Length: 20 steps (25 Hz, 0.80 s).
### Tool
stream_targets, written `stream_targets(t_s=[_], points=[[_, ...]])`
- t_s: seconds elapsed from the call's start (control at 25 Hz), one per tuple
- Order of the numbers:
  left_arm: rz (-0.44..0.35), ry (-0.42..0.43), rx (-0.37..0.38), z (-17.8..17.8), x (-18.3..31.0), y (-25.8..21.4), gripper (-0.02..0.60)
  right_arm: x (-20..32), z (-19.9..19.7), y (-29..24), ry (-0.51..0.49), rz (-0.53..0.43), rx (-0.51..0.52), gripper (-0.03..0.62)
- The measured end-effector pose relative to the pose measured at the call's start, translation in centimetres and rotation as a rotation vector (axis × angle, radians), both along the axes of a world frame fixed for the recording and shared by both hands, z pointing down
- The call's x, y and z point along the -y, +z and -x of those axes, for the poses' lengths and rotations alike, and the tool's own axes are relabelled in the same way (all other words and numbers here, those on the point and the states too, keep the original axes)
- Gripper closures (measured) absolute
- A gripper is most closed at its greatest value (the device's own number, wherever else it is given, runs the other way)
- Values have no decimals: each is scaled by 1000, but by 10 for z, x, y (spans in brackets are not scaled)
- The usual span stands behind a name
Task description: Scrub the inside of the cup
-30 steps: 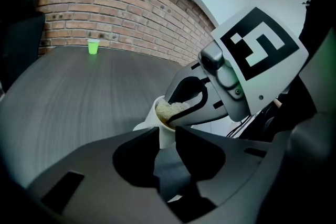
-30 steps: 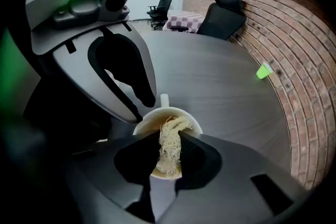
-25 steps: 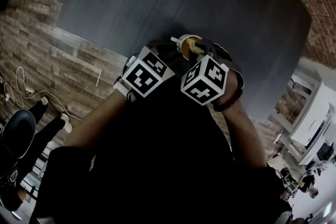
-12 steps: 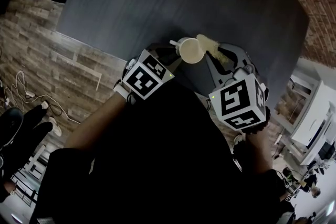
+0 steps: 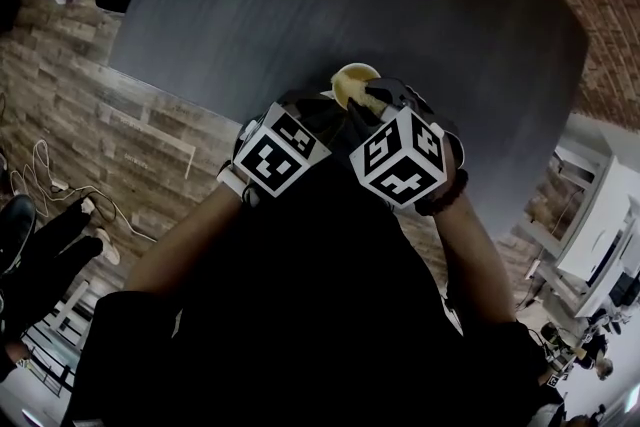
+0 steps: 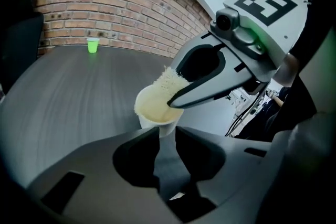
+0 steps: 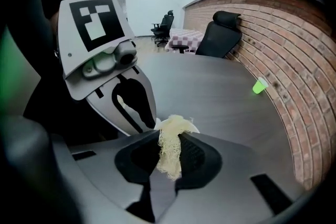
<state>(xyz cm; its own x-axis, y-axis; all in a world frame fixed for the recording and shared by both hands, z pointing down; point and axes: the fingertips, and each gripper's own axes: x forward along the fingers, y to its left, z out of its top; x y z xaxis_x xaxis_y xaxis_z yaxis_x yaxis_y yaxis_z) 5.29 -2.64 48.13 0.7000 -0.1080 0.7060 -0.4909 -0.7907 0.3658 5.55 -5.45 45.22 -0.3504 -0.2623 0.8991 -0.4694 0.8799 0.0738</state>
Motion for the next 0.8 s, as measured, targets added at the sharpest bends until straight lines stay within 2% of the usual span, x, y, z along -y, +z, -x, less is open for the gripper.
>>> stream_targets(t_s=[0.4, 0.6, 0.8], points=[[15, 20, -2, -3, -7, 4, 477, -18, -30, -14, 112, 16, 46, 511], [6, 16, 5, -4, -5, 1, 477, -16, -39, -27, 98, -16, 16, 511], [5, 16, 8, -4, -6, 0, 477, -17, -35, -17, 63, 29, -13, 511]])
